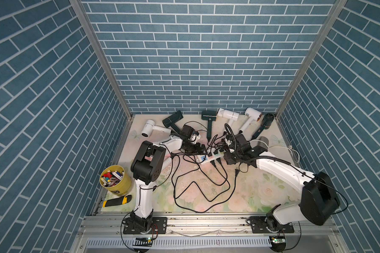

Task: Charge the blow dryers
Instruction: Insert the plug into the socket, then pick up the plug from the center of the board.

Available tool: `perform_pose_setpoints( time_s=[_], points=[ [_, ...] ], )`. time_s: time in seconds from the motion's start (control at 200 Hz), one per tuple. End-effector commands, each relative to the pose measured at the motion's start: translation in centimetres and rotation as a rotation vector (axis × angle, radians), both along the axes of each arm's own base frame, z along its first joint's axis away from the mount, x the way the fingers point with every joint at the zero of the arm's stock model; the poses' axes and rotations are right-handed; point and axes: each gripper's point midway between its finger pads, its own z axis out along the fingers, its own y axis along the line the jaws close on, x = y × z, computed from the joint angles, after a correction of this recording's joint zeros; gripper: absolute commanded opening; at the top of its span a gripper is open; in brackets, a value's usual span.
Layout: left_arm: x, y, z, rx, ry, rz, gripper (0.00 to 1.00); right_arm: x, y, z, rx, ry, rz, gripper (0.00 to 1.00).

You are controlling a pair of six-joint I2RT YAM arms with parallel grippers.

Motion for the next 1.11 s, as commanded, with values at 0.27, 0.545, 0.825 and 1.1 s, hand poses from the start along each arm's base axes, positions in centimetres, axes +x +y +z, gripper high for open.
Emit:
perform_pose_setpoints(
  time_s=[0.27,0.545,0.825,1.1],
  points=[
    [-2.5,4.6,6.3,0.045,-0.145,0.18,0.99,-6.4,-6.5,2.5,0.108,-0.04,-0.219,0.78],
    [-4.5,5.0,11.9,-0.014,-0.334,0.225,0.99,-9.5,-9.3,-1.5,0.099,0.056,-0.366,0.68],
    [-5.5,5.2,11.6,-0.002,-0.526,0.266,0.99,-8.8,-8.8,-4.8,0.02,0.129,-0.399,0.53],
    [-5.8,5.8,9.6,0.044,-0.532,0.261,0.99,-7.6,-6.9,-7.0,-0.061,0.169,-0.392,0.53]
  ],
)
